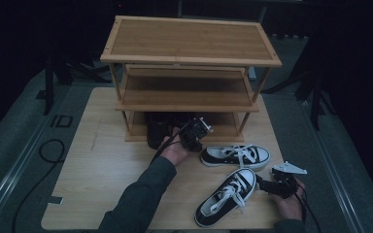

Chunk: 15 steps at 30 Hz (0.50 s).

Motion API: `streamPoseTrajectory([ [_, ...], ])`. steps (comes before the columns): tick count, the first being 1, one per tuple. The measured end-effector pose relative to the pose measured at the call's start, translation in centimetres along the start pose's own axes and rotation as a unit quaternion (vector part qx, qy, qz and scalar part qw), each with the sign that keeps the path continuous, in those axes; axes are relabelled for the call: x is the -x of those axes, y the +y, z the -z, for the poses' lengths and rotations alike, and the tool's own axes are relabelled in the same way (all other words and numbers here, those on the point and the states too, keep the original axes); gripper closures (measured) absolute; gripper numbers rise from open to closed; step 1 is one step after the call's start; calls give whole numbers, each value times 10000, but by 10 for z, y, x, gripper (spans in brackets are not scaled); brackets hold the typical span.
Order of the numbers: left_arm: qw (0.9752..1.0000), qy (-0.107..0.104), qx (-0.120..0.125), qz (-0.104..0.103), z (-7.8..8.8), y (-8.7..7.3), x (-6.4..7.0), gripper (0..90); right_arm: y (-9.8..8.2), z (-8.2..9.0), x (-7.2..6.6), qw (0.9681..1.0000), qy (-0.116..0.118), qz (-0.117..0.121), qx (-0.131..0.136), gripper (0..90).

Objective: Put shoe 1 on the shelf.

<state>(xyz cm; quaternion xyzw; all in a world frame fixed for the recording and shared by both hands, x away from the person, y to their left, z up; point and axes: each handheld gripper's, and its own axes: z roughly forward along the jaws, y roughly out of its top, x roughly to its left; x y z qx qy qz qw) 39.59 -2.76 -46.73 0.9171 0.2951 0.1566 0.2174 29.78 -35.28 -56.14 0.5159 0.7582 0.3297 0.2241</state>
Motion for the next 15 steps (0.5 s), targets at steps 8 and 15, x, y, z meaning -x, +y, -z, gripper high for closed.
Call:
streamPoseTrajectory([
  [8, 9996, -229, 173, -60, 8, 13, 5, 628, 0, 0, 0, 10000, 2, 0, 0, 202],
  [15, 9995, -247, 116, -154, 6, 20, 11, 628, 0, 0, 0, 10000, 3, 5, 2, 202],
])
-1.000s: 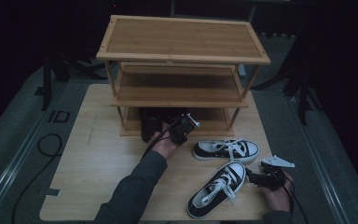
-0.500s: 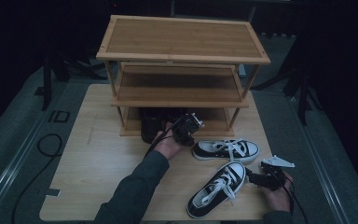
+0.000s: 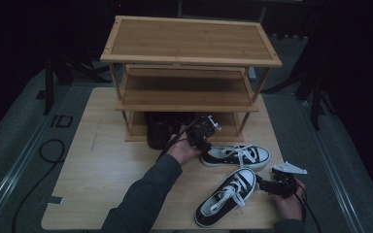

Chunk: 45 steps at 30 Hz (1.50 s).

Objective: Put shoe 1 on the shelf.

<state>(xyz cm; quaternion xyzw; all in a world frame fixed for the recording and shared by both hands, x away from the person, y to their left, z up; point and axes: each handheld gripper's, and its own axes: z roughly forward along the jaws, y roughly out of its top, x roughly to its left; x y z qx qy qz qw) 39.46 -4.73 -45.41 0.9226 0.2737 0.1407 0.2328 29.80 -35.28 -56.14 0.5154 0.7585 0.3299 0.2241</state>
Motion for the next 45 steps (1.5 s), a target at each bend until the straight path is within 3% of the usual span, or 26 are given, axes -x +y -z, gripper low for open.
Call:
streamPoseTrajectory([
  [7, 9999, -16, -44, -92, -2, 5, 3, 633, 0, 0, 0, 10000, 0, 0, -1, 202],
  [23, 9986, -65, -413, -311, -24, 11, 10, 777, 0, 0, 0, 10000, 1, -2, 0, 202],
  [27, 9975, 102, -523, -456, -29, 13, 15, 805, 0, 0, 0, 10000, 2, 0, -1, 202],
  [35, 9966, 196, -551, -581, -28, 13, 17, 847, 0, 0, 0, 10000, 3, -1, 0, 202],
  [45, 9961, 59, -595, -653, -19, 1, 13, 857, 0, 0, 0, 10000, -1, 5, 0, 202],
])
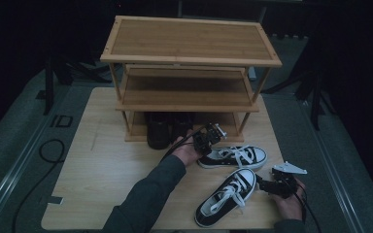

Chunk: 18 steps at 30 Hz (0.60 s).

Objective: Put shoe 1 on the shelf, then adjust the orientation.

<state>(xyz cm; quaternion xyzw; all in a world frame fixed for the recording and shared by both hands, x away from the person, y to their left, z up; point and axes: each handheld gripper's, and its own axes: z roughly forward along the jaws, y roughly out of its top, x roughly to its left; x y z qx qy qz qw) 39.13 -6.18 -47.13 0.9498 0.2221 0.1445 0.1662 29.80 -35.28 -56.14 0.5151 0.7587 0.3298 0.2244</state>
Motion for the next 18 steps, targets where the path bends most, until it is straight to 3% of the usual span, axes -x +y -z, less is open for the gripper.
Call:
streamPoseTrajectory([
  [6, 10000, -65, 48, 58, 6, -12, -2, 868, 0, 0, 0, 10000, 0, 0, 1, 202],
  [13, 9999, -32, -55, -92, 12, -22, 0, 876, 0, 0, 0, 10000, 0, 0, 0, 202],
  [18, 10000, -88, 21, -42, 16, -32, 1, 876, 0, 0, 0, 10000, 0, -2, 0, 202],
])
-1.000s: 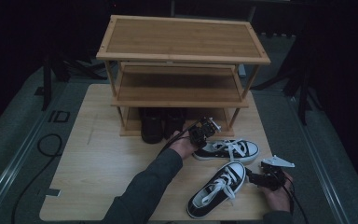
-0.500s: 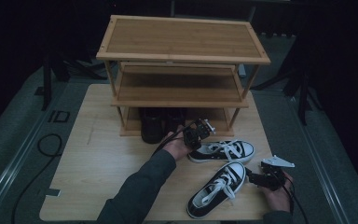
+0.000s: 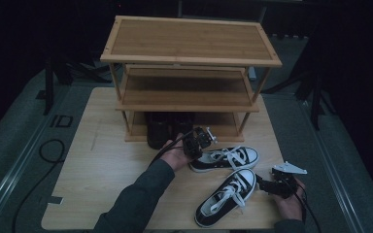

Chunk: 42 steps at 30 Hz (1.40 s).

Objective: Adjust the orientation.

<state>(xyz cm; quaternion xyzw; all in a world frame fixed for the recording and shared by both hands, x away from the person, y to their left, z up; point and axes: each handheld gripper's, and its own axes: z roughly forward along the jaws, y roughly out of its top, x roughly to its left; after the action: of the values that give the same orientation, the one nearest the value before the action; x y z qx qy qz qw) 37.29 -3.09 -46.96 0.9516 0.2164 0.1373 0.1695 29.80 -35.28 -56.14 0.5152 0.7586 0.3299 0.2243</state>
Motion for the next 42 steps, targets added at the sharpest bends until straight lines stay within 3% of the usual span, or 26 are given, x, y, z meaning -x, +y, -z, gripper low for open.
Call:
streamPoseTrajectory([
  [6, 9999, 7, -49, -87, 7, -12, 5, 875, 0, 0, 0, 10000, -2, 11, 6, 203],
  [24, 9999, -155, -9, 34, 27, -56, 13, 873, 0, 0, 0, 10000, -3, -11, 1, 203],
  [28, 9993, -356, 64, 83, 31, -60, 16, 877, 0, 0, 0, 10000, -4, -7, 2, 203],
  [42, 9989, -473, 21, -64, 37, -63, 34, 882, 0, 0, 0, 10000, -2, 3, 2, 203],
])
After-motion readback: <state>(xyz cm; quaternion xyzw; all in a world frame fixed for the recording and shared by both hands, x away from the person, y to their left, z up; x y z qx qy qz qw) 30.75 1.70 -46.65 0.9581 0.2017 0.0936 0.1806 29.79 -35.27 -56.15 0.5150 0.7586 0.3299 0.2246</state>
